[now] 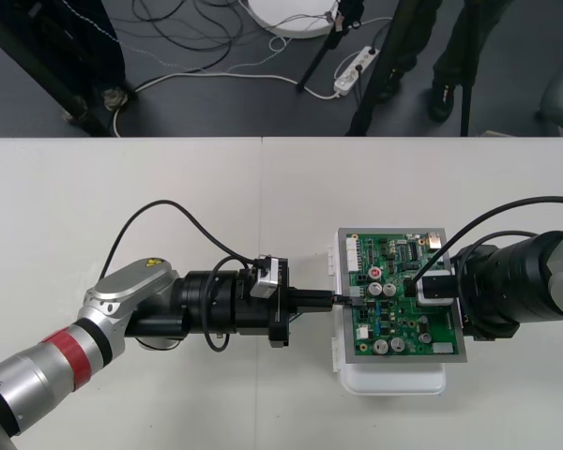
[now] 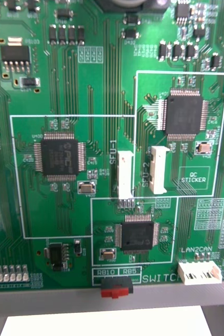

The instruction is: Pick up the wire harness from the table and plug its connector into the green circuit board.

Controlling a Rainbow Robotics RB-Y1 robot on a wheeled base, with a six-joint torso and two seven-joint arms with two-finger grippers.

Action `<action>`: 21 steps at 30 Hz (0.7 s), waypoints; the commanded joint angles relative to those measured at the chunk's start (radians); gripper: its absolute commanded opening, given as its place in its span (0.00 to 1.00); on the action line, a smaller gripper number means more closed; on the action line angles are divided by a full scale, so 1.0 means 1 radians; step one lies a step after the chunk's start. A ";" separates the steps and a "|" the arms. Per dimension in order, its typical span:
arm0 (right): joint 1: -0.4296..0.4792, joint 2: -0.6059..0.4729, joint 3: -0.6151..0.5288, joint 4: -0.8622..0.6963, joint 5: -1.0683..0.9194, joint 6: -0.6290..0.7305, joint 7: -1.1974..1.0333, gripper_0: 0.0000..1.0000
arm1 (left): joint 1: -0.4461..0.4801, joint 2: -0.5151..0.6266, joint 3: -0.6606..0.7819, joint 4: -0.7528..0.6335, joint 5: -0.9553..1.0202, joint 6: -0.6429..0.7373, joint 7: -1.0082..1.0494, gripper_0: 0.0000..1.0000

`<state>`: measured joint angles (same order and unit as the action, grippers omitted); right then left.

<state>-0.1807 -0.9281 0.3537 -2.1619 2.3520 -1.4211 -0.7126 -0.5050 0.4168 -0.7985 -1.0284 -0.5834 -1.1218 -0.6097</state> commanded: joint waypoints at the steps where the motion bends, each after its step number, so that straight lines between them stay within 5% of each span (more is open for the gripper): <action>1: -0.029 0.011 0.008 -0.032 0.000 -0.002 -0.042 1.00 | -0.046 -0.047 -0.024 -0.035 0.011 0.025 -0.067 0.00; 21: -0.029 0.012 0.008 -0.032 0.012 -0.004 -0.045 1.00 | -0.044 -0.027 -0.024 -0.033 -0.021 0.025 -0.082 0.00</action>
<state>-0.1808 -0.9280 0.3537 -2.1619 2.3562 -1.4218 -0.7142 -0.5056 0.4149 -0.7985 -1.0284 -0.5946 -1.1218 -0.6097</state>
